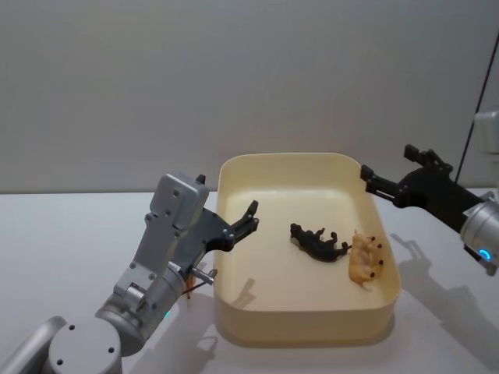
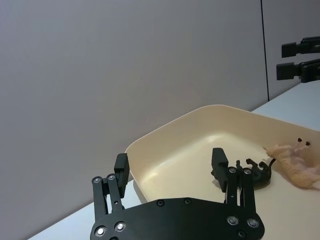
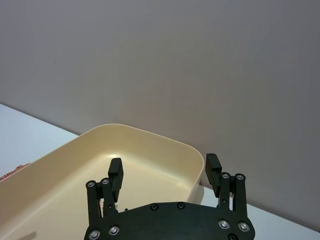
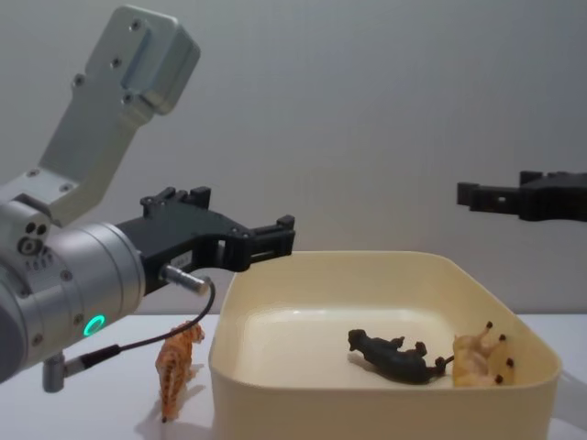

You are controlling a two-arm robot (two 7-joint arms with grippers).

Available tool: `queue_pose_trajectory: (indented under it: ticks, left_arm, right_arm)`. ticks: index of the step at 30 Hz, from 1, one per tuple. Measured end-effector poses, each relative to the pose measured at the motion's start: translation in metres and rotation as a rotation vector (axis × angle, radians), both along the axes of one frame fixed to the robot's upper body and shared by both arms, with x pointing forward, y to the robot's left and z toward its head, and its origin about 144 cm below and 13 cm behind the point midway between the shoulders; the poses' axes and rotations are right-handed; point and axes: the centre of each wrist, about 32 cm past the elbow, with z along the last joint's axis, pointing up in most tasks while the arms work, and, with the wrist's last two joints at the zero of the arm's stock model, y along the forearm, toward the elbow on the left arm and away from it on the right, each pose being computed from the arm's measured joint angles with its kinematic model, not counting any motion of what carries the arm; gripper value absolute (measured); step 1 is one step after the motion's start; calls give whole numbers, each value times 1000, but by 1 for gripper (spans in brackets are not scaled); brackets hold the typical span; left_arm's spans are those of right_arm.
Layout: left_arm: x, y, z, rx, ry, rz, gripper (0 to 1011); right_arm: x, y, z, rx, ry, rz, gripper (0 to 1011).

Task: Pick up the toy alternately with two hands and place it into the central storage box.

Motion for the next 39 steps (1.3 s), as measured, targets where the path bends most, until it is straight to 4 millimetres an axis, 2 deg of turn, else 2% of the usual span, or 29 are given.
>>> queue_pose_trajectory:
  ticks: [14,26,32,39]
  left_arm:
    - [-16,10,6,2,111,85,1001]
    - [-30,26,12,8,284,174,1001]
    - [-27,34,13,20,356,188,1001]
    - [-15,44,11,39,429,170,1001]
  right_arm:
    - [-10,-11,2,15,-11,-35,1001]
    - [-13,-14,3,19,-14,-45,1001]
    - [-13,-15,3,20,-15,-48,1001]
    - [-14,-15,3,21,-15,-49,1001]
